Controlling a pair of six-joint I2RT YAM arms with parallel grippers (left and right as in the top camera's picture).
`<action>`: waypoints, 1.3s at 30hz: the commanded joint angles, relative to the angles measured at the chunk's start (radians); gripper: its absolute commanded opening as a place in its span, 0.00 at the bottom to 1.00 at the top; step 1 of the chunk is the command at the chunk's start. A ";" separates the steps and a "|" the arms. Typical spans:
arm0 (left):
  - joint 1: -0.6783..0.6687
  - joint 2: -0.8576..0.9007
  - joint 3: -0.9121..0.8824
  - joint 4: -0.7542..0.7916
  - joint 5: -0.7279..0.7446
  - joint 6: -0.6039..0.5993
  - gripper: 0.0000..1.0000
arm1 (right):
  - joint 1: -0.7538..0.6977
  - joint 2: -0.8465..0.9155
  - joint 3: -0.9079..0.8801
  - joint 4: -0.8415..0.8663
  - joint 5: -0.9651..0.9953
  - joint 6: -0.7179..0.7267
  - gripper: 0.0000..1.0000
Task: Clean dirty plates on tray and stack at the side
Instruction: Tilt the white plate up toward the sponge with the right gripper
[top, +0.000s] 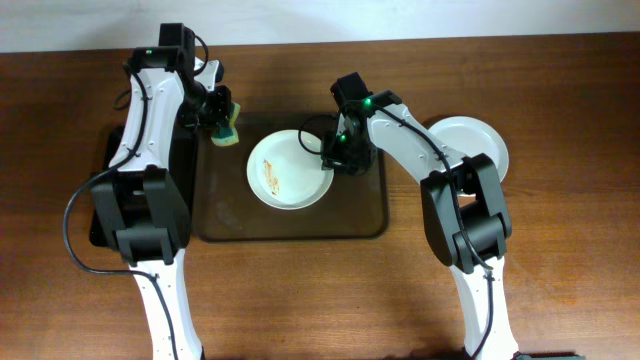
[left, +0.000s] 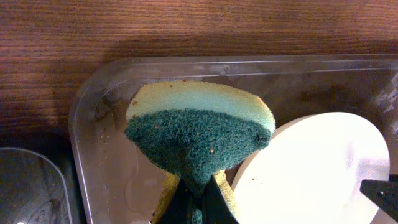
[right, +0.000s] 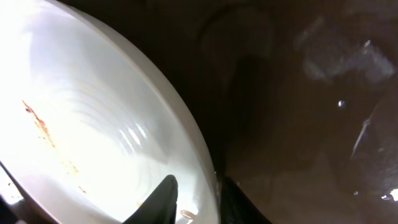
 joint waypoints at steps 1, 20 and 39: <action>-0.002 0.011 0.014 -0.009 -0.002 0.016 0.00 | 0.006 0.020 -0.012 0.007 0.024 -0.038 0.13; -0.096 0.011 -0.121 -0.042 0.170 0.125 0.01 | 0.007 0.037 -0.091 0.092 0.013 0.050 0.04; -0.191 0.010 -0.325 0.185 -0.546 -0.153 0.00 | 0.007 0.037 -0.091 0.093 0.013 0.049 0.04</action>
